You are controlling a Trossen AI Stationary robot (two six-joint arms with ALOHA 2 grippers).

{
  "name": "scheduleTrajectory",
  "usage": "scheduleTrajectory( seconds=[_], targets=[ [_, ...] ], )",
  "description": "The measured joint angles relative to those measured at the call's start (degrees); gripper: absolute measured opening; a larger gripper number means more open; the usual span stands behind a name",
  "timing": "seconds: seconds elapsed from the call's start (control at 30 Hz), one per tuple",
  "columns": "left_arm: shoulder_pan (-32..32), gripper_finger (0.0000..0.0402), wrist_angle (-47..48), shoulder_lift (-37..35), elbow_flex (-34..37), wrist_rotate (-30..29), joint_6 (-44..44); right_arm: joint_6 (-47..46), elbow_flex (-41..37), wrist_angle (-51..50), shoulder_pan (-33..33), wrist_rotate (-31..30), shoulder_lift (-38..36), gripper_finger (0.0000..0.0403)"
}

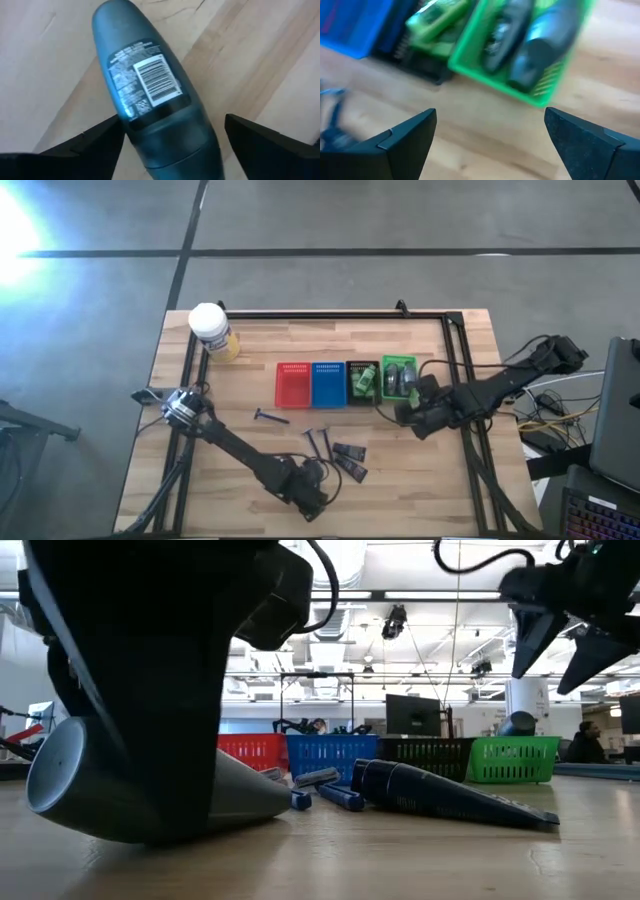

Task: Pick & Place Travel size toiletries
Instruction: Put the deodorant into the green basket

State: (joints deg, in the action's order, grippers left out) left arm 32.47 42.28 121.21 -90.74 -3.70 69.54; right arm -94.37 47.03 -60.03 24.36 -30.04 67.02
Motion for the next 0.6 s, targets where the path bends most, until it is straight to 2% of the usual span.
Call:
scheduleTrajectory(
  seconds=[0.1, 0.33, 0.6],
  targets=[
    [0.0, 0.0310, 1.4, -0.1, 0.0, -0.9, -2.2, 1.6, 0.0, 5.5, 1.4, 1.5, 0.0, 0.0368],
    [0.0, 0.0209, 2.1, -0.2, 1.0, -1.4, -10.0, 3.6, 0.2, 19.3, 3.2, 4.6, 0.0, 0.0368],
    [-0.2, 0.0205, 5.3, -2.0, 1.3, -7.2, -14.2, 4.6, -0.8, 30.3, 3.9, 6.9, 0.6, 0.0368]
  ],
)
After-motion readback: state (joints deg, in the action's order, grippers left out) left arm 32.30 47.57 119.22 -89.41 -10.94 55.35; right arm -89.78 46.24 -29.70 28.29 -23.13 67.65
